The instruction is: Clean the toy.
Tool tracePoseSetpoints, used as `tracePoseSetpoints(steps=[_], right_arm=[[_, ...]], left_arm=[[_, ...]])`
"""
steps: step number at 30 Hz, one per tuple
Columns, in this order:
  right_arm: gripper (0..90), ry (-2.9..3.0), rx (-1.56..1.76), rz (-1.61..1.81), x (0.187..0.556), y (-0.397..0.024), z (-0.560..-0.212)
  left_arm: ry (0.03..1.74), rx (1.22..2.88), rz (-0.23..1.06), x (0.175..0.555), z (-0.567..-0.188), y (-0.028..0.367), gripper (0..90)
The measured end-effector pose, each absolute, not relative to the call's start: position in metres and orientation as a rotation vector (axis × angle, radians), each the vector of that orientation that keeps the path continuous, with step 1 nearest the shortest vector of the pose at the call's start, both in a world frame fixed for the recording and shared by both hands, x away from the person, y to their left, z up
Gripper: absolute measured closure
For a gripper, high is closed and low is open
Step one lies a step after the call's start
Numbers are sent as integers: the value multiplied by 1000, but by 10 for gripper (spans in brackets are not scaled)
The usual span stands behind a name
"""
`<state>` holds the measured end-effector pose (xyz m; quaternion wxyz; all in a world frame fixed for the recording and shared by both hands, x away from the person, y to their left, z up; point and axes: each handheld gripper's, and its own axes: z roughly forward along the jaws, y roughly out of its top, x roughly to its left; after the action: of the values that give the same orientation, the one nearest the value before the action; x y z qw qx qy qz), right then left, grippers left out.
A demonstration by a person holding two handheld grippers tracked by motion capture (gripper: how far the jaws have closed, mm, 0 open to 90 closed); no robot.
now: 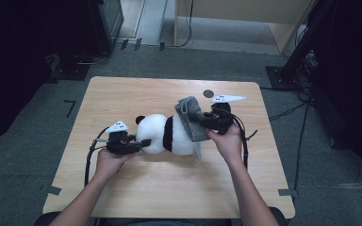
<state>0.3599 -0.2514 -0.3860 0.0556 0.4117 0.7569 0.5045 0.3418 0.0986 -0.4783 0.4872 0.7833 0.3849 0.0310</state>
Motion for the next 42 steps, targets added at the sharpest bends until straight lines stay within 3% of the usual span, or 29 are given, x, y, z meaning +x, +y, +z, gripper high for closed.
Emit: tracePoseSetpoints(steps=[8, 12, 28, 42], right_arm=[[788, 2285, 1262, 1517, 373, -252, -407], [787, 2278, 1270, 1534, 381, -254, -410], [787, 2272, 1307, 1517, 409, -253, -414], [789, 2253, 1358, 1499, 430, -254, -421]], left_arm=[[918, 1898, 88, 348, -482, 102, 329], [892, 1923, 127, 349, -482, 104, 274], [865, 1966, 115, 349, -489, 112, 259], [855, 1919, 80, 367, -504, 96, 160]])
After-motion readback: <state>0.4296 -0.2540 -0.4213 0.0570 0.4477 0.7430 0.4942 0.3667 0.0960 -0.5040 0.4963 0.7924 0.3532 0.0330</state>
